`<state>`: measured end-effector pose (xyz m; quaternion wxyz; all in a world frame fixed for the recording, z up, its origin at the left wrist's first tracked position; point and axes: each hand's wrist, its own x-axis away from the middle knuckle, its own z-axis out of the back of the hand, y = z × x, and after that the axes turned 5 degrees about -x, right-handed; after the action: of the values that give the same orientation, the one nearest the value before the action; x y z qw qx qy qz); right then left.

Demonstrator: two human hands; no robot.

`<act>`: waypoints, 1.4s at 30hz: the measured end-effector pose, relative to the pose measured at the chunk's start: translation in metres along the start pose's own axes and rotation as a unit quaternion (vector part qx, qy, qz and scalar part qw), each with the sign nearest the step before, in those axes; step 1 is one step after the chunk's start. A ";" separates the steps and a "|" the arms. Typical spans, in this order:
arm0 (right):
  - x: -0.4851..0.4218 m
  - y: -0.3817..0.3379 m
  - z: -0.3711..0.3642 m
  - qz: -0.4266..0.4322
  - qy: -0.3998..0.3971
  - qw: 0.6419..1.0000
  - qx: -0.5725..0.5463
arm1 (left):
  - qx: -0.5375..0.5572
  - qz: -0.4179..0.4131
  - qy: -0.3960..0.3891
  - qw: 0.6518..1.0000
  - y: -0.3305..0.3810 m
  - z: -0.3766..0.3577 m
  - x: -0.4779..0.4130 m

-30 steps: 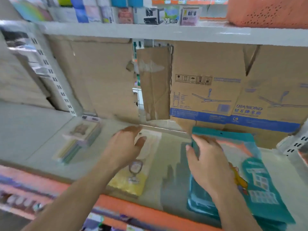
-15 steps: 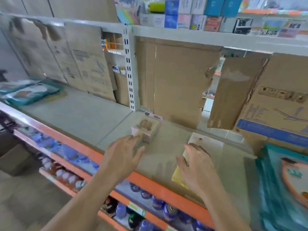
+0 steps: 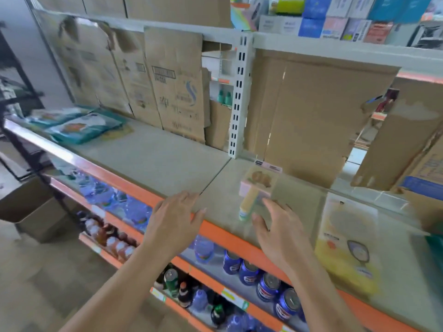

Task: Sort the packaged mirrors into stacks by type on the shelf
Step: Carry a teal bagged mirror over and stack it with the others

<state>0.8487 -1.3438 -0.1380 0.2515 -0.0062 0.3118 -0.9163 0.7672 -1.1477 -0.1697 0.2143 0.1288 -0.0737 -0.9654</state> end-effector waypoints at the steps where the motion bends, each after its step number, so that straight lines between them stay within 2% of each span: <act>1: -0.002 -0.004 -0.003 0.006 -0.001 1.000 0.002 | 0.004 0.004 0.000 1.000 -0.006 0.000 0.000; 12: -0.047 -0.059 -0.053 0.037 -0.034 0.999 -0.003 | 0.005 0.057 0.005 0.998 -0.075 0.004 -0.015; 27: -0.163 -0.132 -0.139 0.078 -0.071 0.994 -0.020 | -0.019 0.114 0.014 0.993 -0.176 0.014 -0.102; 42: -0.218 -0.191 -0.218 0.059 -0.144 0.988 0.007 | -0.060 0.157 0.016 0.986 -0.289 0.022 -0.136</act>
<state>0.9153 -0.9891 -0.1724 0.3473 -0.1178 0.2662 -0.8914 0.7658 -0.8281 -0.1760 0.3720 0.1181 -0.0318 -0.9201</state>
